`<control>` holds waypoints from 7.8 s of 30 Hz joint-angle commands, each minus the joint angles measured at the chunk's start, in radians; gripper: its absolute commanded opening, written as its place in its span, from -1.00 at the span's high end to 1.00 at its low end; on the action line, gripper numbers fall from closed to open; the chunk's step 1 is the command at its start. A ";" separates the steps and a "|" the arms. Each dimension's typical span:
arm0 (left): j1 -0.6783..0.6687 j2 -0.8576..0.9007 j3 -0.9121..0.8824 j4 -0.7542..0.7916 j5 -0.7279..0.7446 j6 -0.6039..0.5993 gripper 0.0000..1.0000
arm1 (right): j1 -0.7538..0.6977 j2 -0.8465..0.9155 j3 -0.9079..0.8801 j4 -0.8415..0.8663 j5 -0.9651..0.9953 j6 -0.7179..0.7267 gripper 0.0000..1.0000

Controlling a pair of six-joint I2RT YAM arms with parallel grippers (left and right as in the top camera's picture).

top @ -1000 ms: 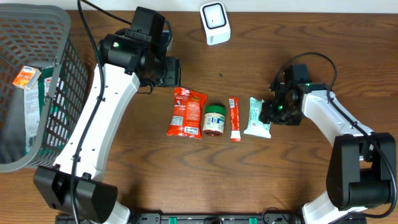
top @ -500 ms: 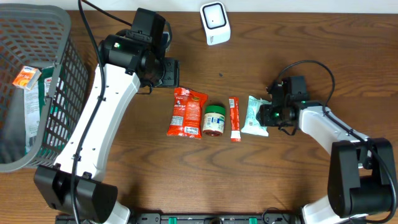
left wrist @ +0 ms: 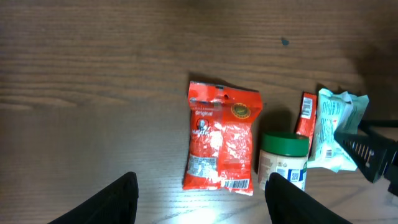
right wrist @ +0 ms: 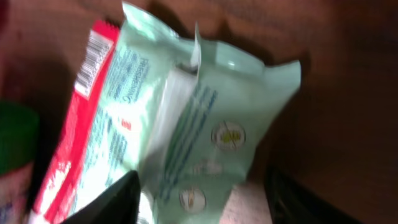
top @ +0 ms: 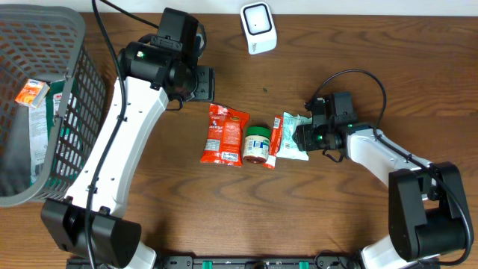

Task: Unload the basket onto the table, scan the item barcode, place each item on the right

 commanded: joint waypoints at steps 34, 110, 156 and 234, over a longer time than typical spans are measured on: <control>0.721 -0.021 0.315 -0.072 -0.069 -0.053 -0.58 | -0.070 -0.096 0.177 -0.253 0.021 -0.010 -0.99; 0.937 0.706 0.305 0.381 0.072 0.623 -0.03 | -0.069 -0.096 0.177 -0.253 0.021 -0.010 -0.99; 0.938 0.701 0.305 0.443 0.116 0.558 0.28 | -0.069 -0.096 0.177 -0.253 0.021 -0.010 -0.98; 0.075 -0.045 0.293 -0.147 0.904 0.073 0.55 | -0.238 -0.110 0.180 0.185 -1.314 0.179 -0.81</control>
